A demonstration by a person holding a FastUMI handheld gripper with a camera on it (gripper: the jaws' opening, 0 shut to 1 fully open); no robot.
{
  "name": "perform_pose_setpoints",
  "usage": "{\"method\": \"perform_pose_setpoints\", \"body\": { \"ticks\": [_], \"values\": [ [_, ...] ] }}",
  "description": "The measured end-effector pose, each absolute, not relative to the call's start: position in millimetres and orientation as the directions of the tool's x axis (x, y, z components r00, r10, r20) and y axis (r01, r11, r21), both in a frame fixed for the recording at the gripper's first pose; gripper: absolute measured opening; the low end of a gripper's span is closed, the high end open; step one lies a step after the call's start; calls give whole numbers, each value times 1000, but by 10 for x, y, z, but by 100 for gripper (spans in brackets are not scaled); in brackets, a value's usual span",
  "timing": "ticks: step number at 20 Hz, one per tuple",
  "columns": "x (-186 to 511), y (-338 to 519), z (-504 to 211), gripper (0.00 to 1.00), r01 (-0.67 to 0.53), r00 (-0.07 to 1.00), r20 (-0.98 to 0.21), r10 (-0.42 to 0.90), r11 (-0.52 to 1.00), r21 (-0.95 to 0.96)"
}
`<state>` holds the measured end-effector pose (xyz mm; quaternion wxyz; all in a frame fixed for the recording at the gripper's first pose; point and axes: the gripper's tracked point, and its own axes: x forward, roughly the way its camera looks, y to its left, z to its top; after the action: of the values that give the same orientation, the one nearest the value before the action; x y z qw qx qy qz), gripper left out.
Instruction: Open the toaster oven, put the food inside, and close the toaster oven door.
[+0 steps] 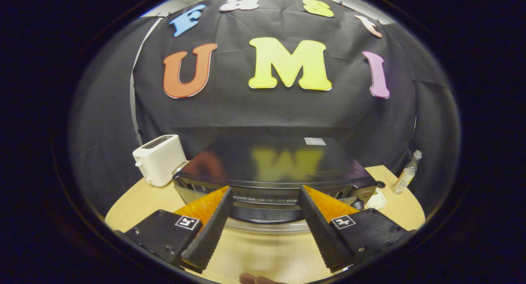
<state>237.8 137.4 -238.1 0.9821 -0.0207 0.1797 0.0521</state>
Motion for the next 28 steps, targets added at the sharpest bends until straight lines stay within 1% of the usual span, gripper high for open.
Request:
{"method": "perform_pose_setpoints", "body": {
  "ticks": [5,10,16,18,22,25,28],
  "values": [
    [1905,1362,-2597,100,-108,937,-341,80,992,-64],
    [1426,1333,-2998,100,-108,939,-336,74,991,-82],
    [1185,1315,-3377,100,-117,937,-340,77,988,-98],
    [1169,1326,-3441,100,-134,928,-360,94,987,-89],
    [1091,1304,-3722,100,-150,873,-478,100,986,-69],
    [1041,1299,-3922,100,-155,832,-545,105,987,-48],
    [1001,1300,-3810,100,-174,832,-541,121,984,-48]
  ]
}}
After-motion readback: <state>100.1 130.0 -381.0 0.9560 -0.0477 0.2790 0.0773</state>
